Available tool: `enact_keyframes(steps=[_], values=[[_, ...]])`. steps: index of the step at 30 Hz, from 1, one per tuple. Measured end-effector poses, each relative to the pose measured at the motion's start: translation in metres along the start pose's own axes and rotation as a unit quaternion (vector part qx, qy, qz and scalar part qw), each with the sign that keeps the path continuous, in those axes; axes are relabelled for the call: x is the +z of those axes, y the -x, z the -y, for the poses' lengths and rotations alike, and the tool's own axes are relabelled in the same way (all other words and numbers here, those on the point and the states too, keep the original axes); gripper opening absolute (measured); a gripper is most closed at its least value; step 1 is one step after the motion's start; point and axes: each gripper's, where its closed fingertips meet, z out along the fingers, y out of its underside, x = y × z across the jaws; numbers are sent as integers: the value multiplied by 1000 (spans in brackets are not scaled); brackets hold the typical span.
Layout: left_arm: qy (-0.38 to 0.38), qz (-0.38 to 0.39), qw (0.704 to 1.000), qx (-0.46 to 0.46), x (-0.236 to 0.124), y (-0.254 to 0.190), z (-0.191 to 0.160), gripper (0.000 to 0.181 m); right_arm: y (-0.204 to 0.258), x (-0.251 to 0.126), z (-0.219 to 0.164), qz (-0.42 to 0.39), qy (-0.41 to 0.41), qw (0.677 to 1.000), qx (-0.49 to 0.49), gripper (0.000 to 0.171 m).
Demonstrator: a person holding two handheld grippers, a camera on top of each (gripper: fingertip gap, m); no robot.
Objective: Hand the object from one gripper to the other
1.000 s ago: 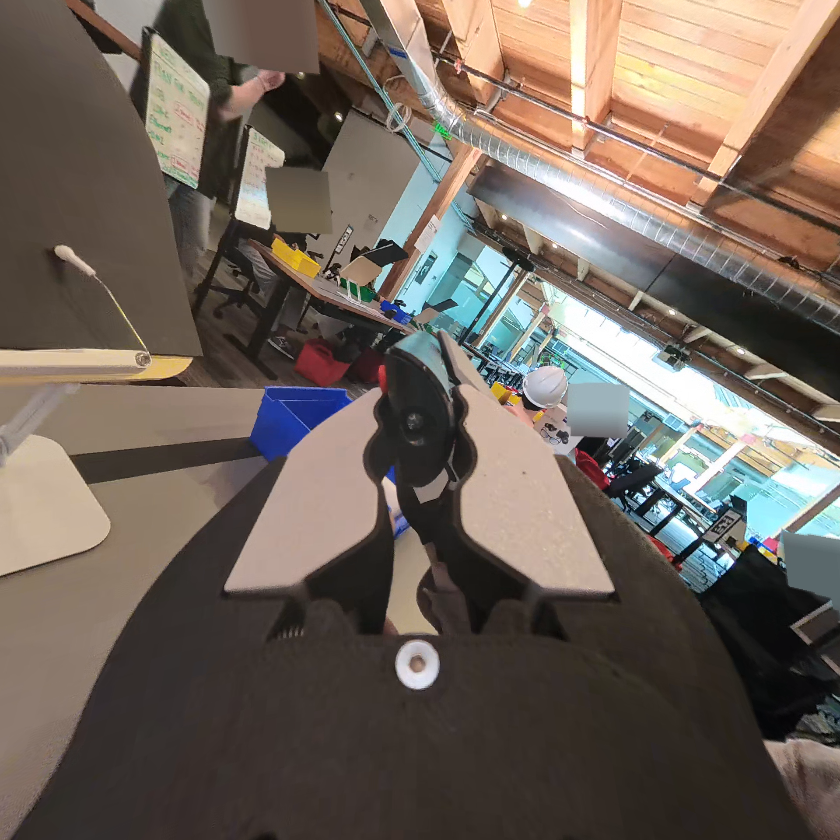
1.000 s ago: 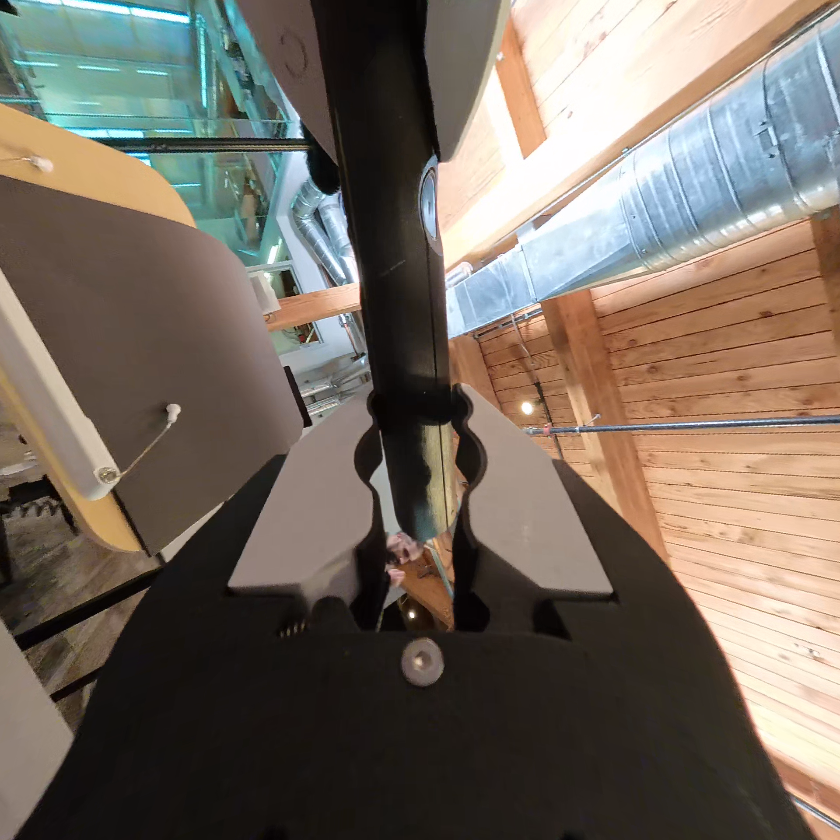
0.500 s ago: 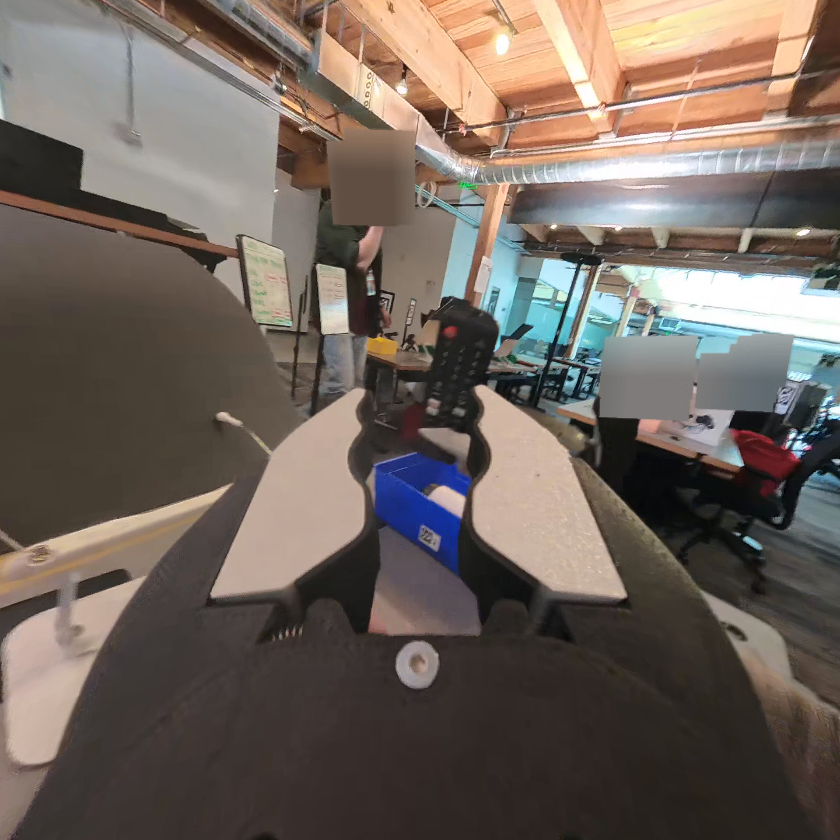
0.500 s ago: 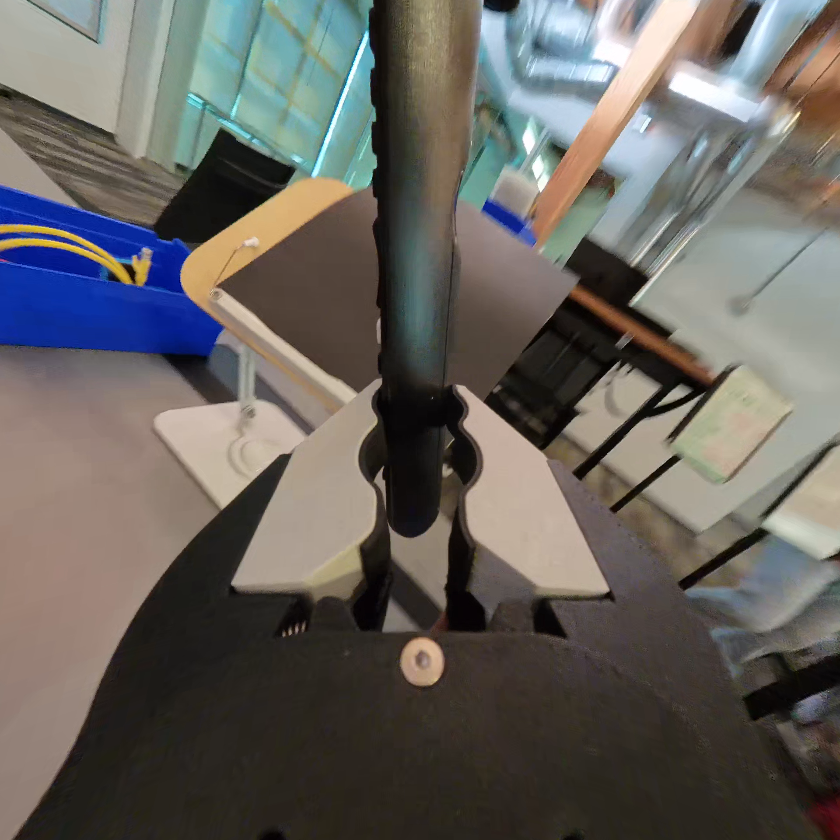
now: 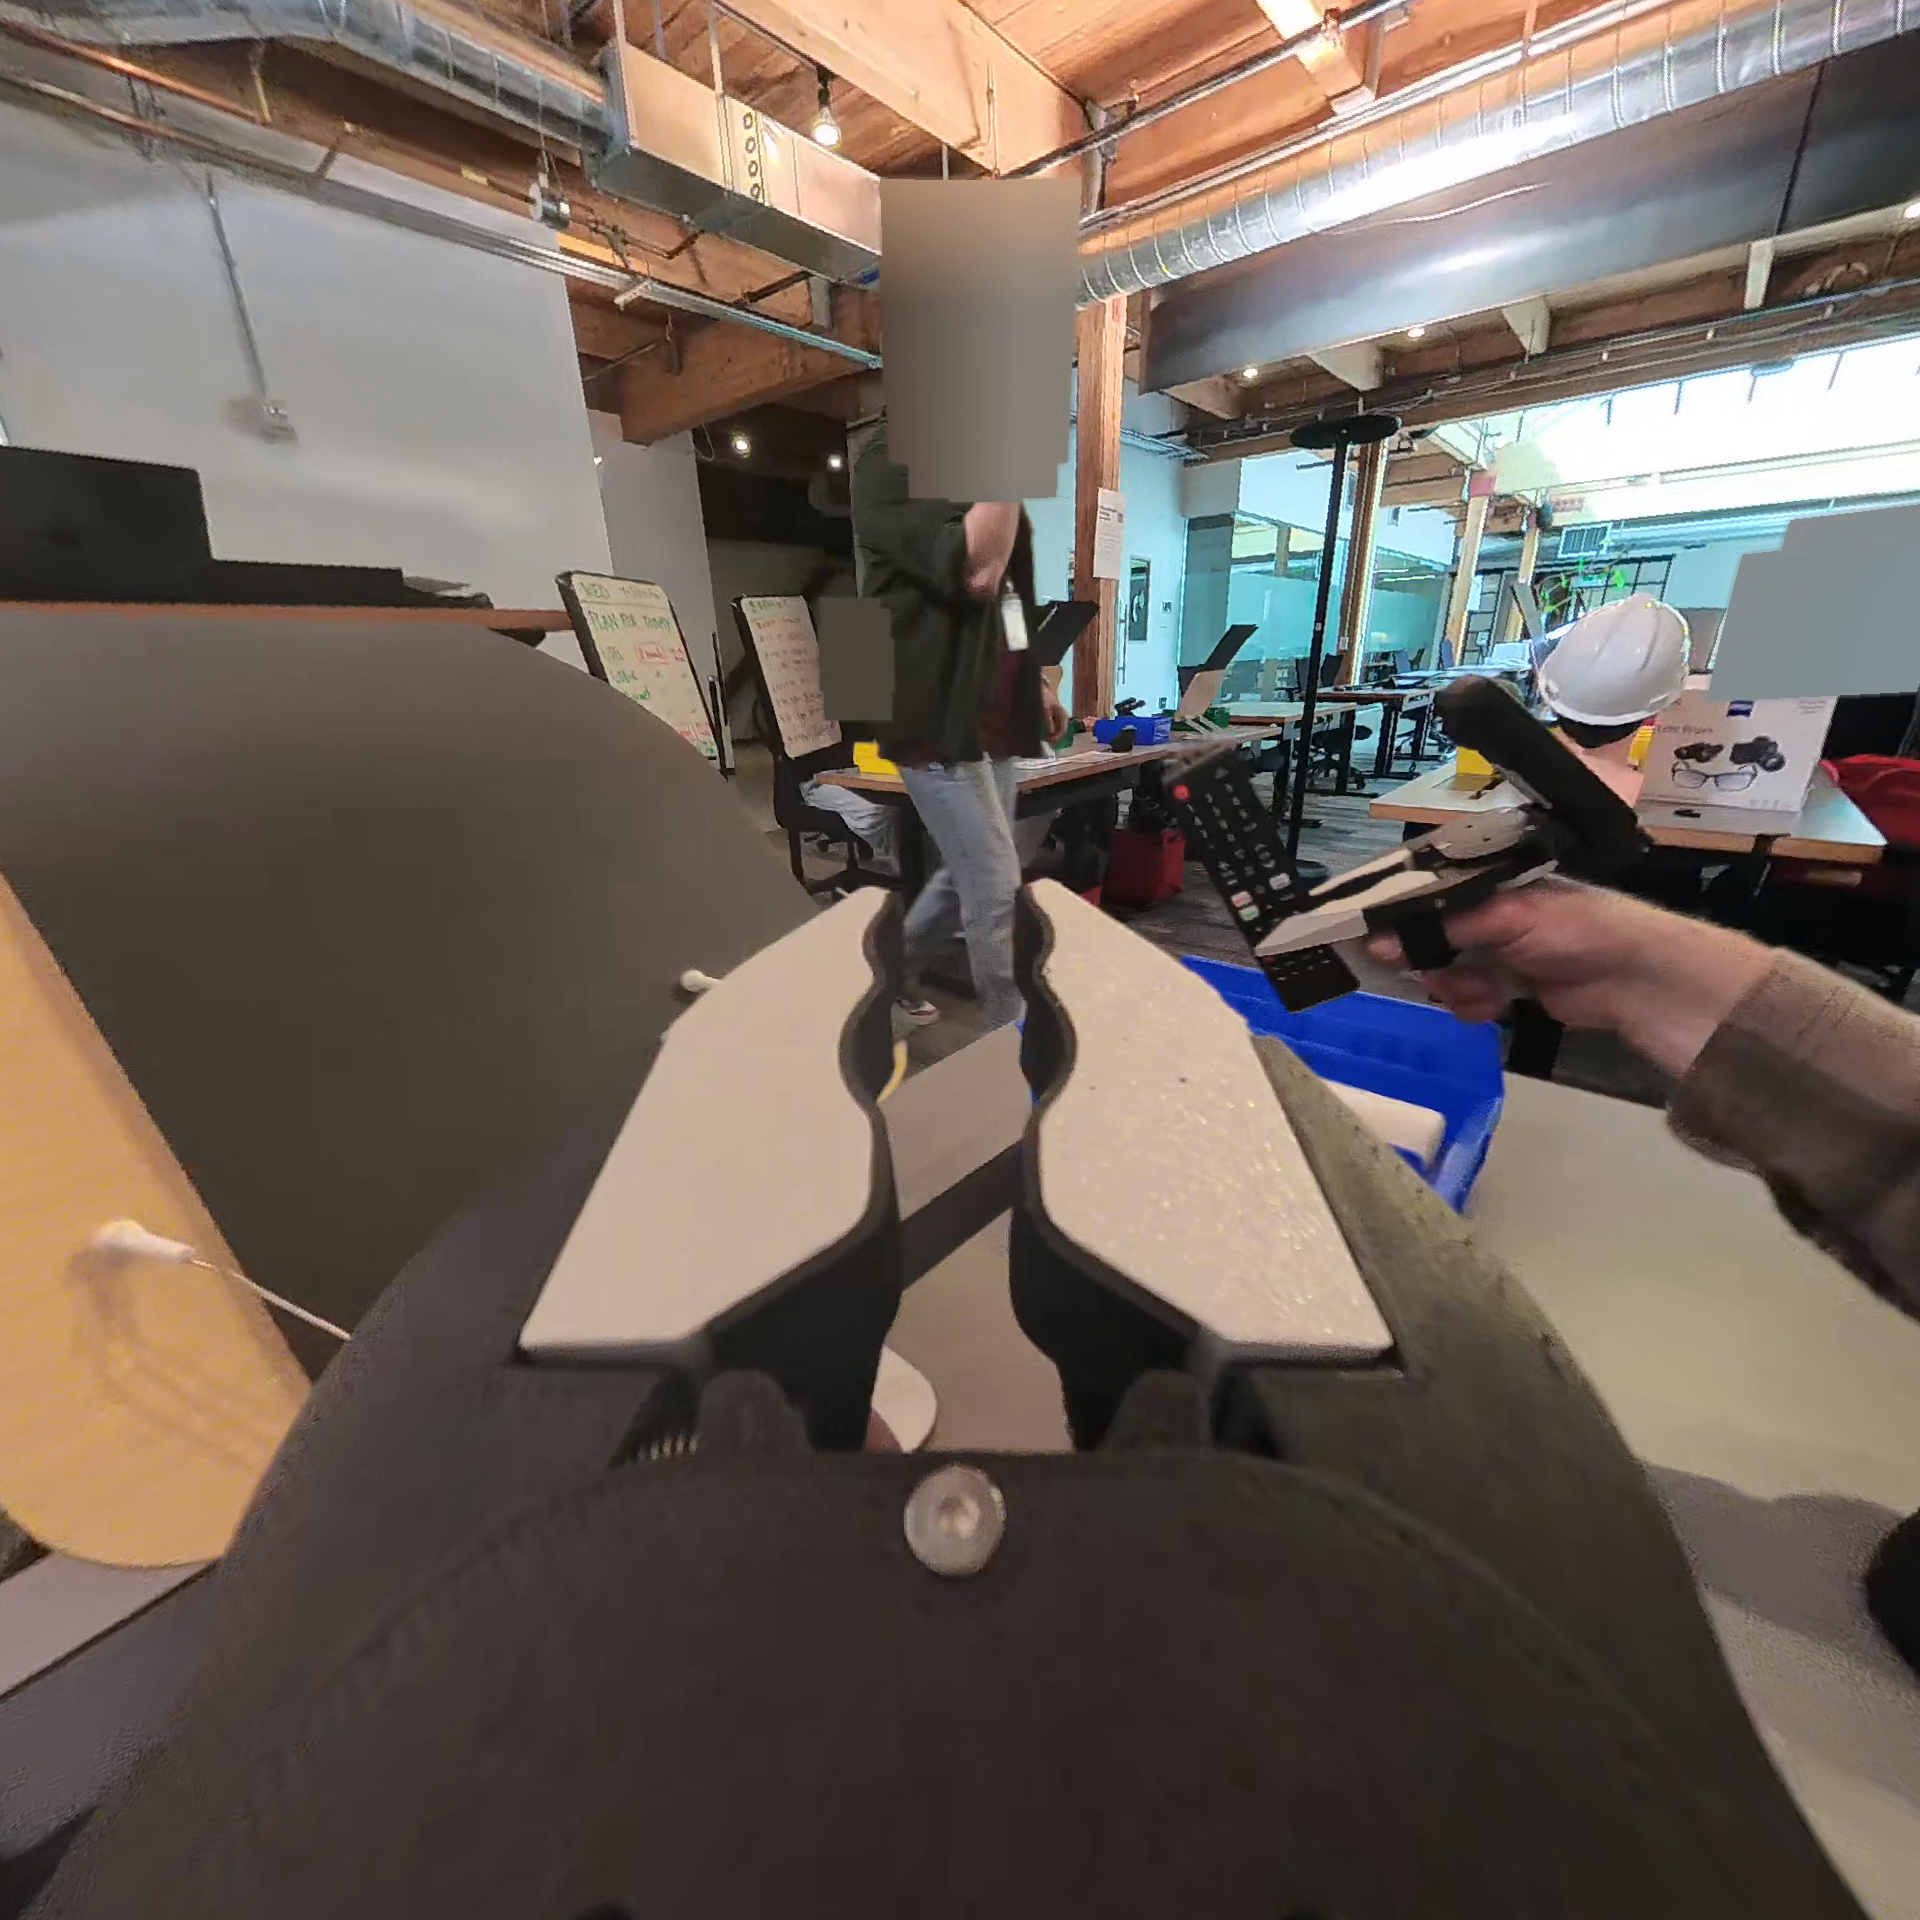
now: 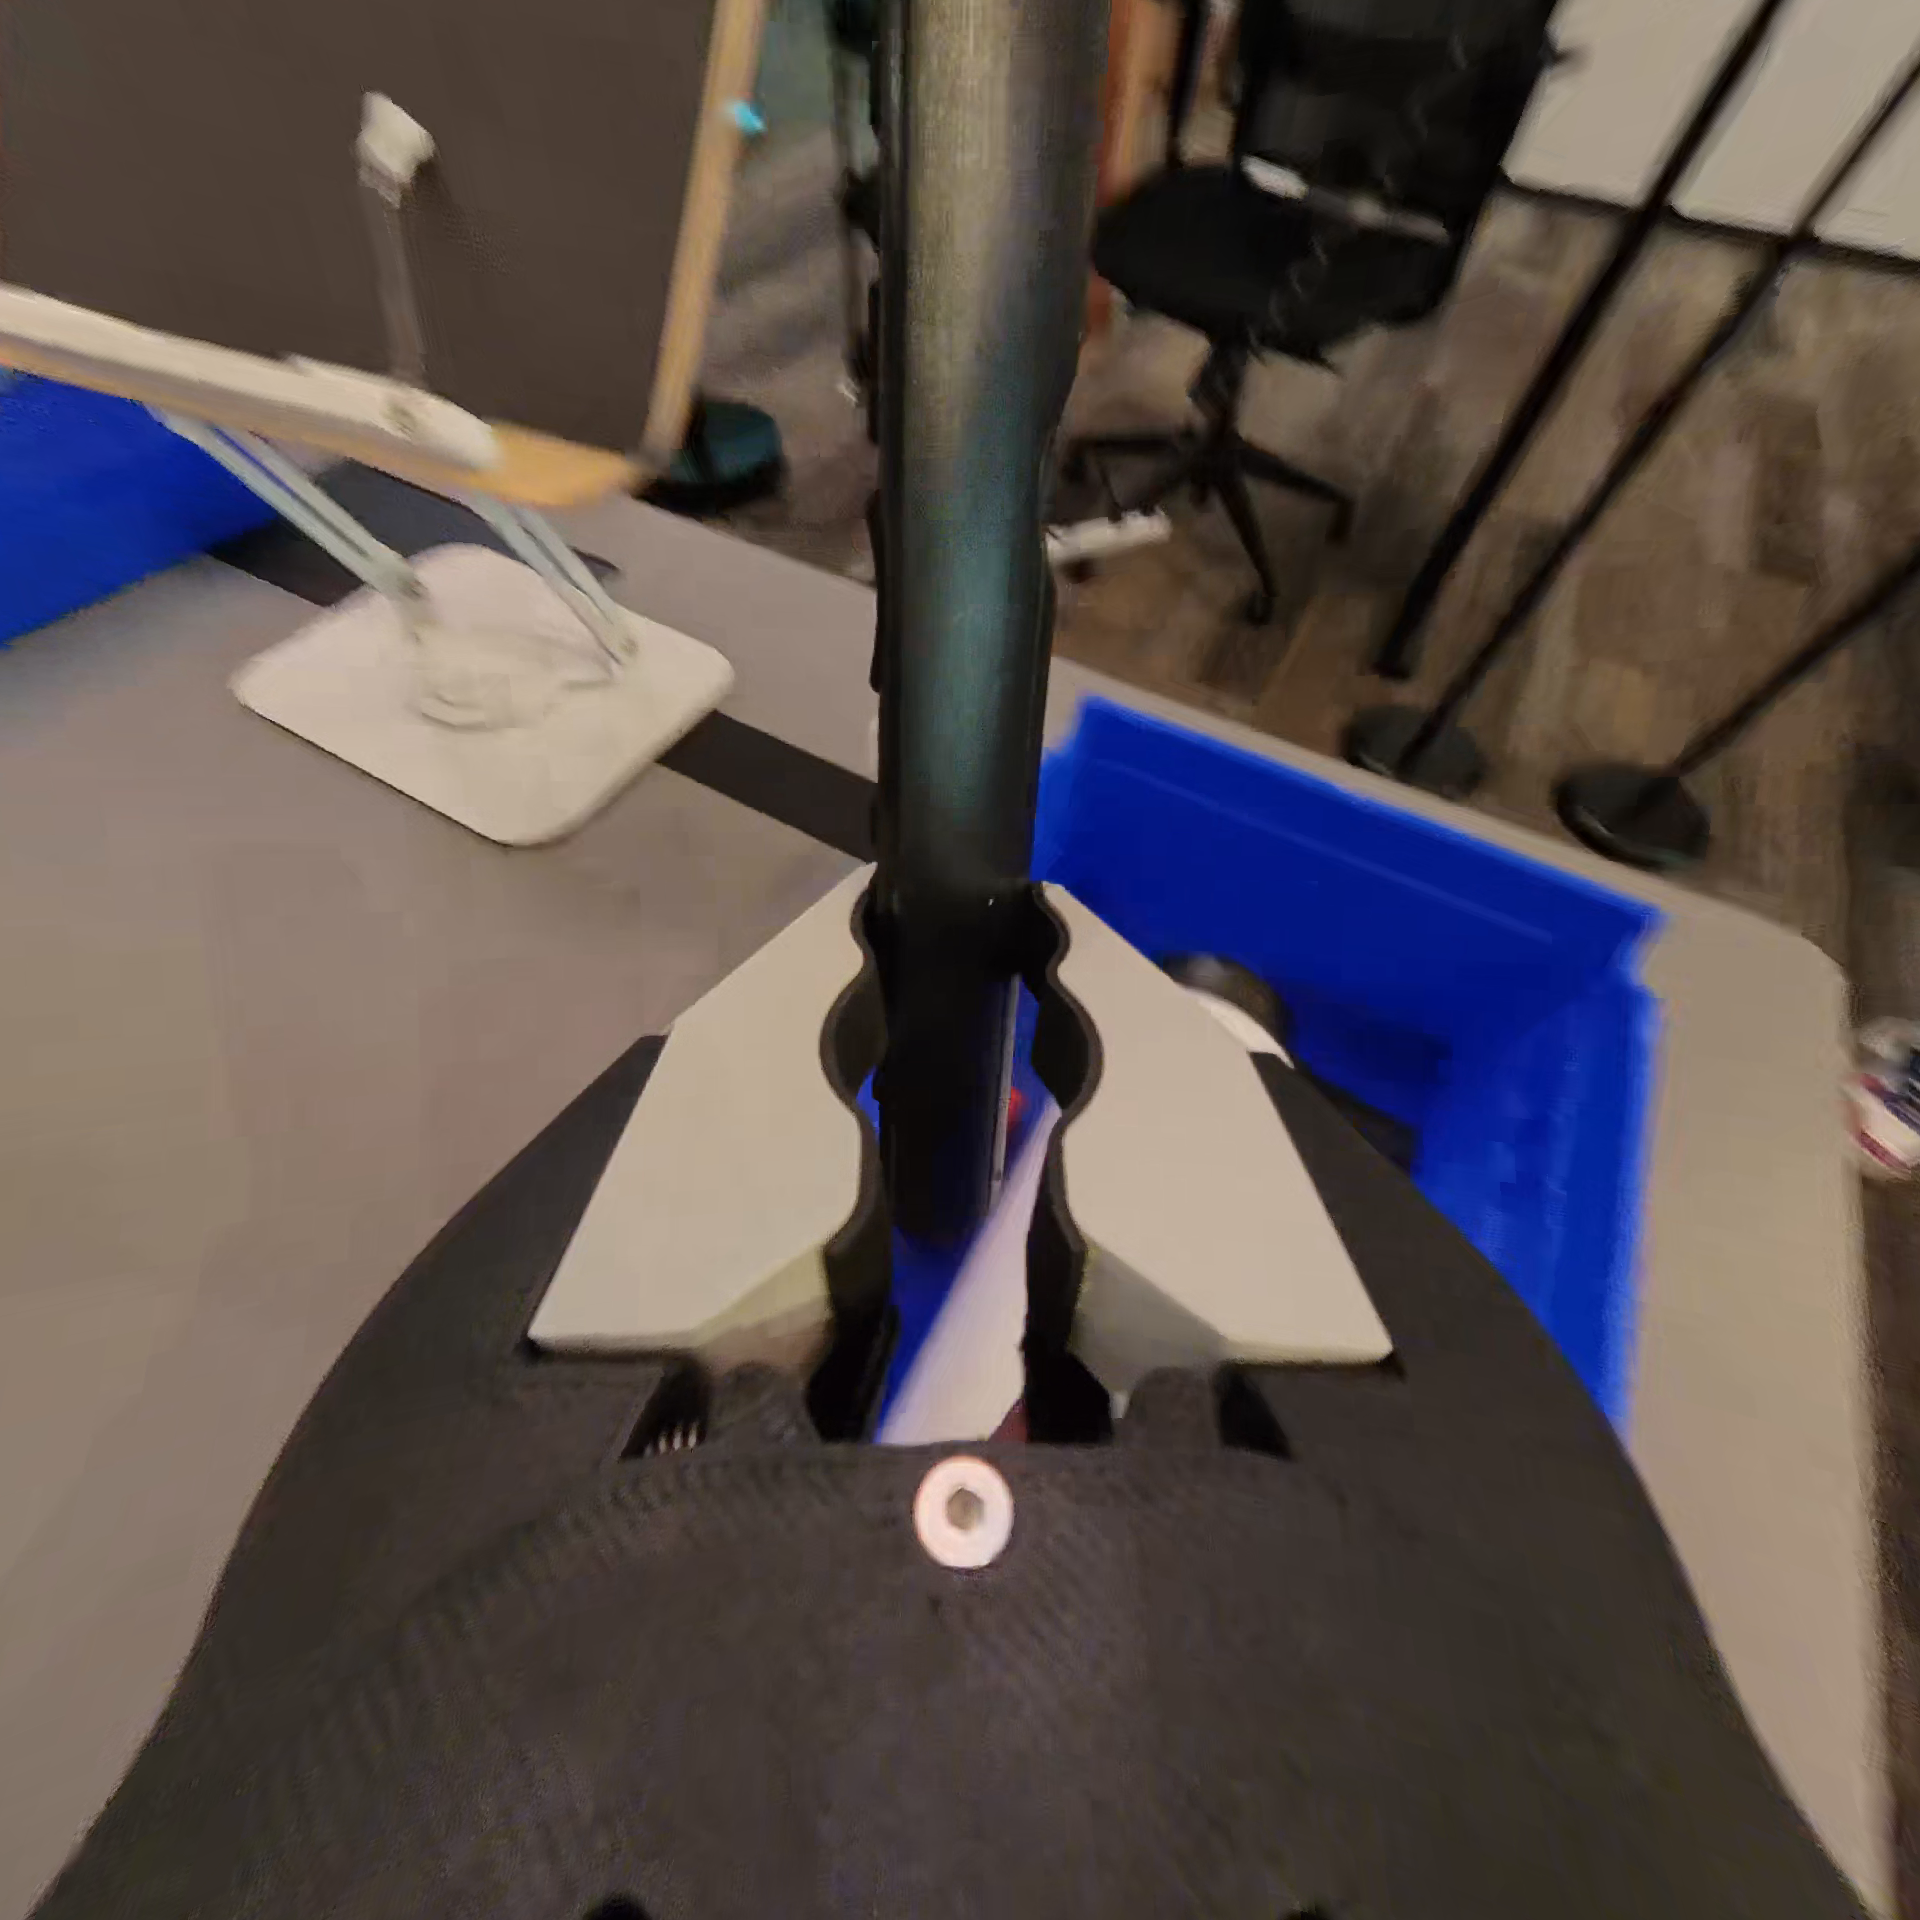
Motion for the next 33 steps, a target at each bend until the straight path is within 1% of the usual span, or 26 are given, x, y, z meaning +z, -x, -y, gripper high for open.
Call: enact_keyframes(steps=[2, 5, 8, 12, 16, 22, 27, 30, 33], values=[[-6, 6, 1000, 10, -3, 7, -1, 19, -28, -5, -27, -47, 58, 997, -2, 21], [-16, 9, 1000, 8, -10, 16, -4, 19, -53, -10, -66, -77, 122, 989, 23, 21], [-25, 12, 1000, -2, -14, 27, -3, 18, -69, -15, -100, -105, 175, 978, 41, 21], [-44, 24, 999, -12, -24, 41, 6, 17, -77, -17, -131, -134, 237, 961, 56, 21], [-53, 29, 998, -14, -30, 48, 11, 17, -83, -18, -152, -160, 293, 941, 58, 21], [-64, 29, 997, -18, -37, 53, 19, 17, -87, -14, -174, -172, 348, 919, 73, 21], [-69, 26, 997, -26, -39, 56, 21, 17, -92, -15, -198, -189, 406, 891, 71, 21], [-70, 25, 997, -25, -41, 58, 23, 17, -94, -16, -207, -201, 435, 876, 59, 21], [-74, 23, 996, -34, -43, 61, 24, 17, -92, -14, -212, -199, 448, 869, 67, 21]])
